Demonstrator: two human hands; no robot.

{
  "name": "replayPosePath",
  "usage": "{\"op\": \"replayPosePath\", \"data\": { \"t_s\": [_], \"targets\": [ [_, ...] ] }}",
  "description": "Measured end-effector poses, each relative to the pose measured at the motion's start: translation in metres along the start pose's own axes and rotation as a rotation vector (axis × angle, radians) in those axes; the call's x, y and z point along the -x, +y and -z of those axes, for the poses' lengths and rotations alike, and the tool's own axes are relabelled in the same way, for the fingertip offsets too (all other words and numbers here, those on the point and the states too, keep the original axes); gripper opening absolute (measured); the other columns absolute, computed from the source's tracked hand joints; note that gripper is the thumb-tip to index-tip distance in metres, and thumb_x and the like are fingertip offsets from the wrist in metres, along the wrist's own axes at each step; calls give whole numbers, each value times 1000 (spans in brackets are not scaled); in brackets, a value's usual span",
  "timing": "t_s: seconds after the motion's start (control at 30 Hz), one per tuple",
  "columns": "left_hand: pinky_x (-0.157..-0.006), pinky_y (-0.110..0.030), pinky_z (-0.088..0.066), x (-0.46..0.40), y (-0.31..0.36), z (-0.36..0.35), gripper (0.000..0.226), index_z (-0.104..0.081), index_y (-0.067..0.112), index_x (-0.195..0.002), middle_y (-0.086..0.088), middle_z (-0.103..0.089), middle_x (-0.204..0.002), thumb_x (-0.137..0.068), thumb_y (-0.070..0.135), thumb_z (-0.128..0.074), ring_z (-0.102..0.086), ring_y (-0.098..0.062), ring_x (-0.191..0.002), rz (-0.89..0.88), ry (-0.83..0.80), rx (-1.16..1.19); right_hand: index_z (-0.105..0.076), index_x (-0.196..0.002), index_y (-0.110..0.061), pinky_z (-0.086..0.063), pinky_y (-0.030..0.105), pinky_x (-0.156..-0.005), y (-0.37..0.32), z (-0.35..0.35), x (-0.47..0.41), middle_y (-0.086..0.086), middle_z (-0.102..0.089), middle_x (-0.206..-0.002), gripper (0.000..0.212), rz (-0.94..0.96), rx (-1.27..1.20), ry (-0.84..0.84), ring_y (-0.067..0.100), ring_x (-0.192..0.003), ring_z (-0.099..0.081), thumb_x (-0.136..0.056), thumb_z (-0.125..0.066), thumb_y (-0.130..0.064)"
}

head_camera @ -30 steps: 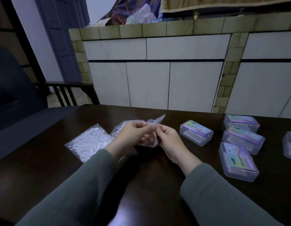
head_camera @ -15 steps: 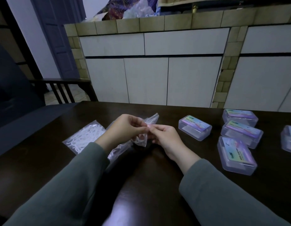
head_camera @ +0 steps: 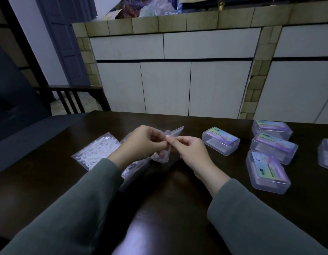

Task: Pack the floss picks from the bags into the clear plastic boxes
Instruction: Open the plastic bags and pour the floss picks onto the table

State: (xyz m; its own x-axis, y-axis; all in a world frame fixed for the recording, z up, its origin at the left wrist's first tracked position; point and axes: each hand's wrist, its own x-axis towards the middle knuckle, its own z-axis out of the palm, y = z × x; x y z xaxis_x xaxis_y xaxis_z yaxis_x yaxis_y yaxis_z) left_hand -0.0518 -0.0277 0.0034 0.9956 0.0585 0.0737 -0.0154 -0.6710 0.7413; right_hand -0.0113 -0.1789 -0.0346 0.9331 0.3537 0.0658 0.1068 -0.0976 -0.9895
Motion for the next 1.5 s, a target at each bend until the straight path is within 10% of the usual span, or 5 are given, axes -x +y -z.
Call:
{"op": "replayPosePath", "data": {
  "t_s": [0.33,0.8,1.07,1.5],
  "targets": [
    [-48,-12,-44,-3,1,-7,12,-71,14,-79,2,-70,-63,-77,23,-79,-61,0,-52,52,-33,-25,-74,-89,-24,-42,10,-55,-5,3,6,-9,-70,-81,8,-75,1,27,1,-73,-60,-89,-67,-26],
    [-48,-15,-44,-2,-1,-4,21,-71,0,-97,-1,-67,-65,-89,19,-65,-57,-6,-52,171,-71,518,-68,-99,-26,-46,15,-74,-5,1,4,-13,-67,-90,16,17,69,-23,2,-90,-61,-98,-52,-22],
    [-50,-16,-43,1,0,1,21,-76,11,-94,-3,-69,-66,-77,24,-76,-56,-6,-55,2,-56,303,-70,-111,-19,-42,17,-69,-5,4,3,-6,-68,-94,23,-38,-45,-26,4,-87,-59,-99,-52,-26],
    [-54,-10,-45,-2,-3,-11,7,-74,19,-77,8,-68,-64,-83,19,-71,-60,0,-57,-141,124,-134,-55,-89,-27,-45,32,-85,3,3,3,-12,-55,-87,11,347,870,148,6,-81,-54,-95,-53,-35]
  ]
}}
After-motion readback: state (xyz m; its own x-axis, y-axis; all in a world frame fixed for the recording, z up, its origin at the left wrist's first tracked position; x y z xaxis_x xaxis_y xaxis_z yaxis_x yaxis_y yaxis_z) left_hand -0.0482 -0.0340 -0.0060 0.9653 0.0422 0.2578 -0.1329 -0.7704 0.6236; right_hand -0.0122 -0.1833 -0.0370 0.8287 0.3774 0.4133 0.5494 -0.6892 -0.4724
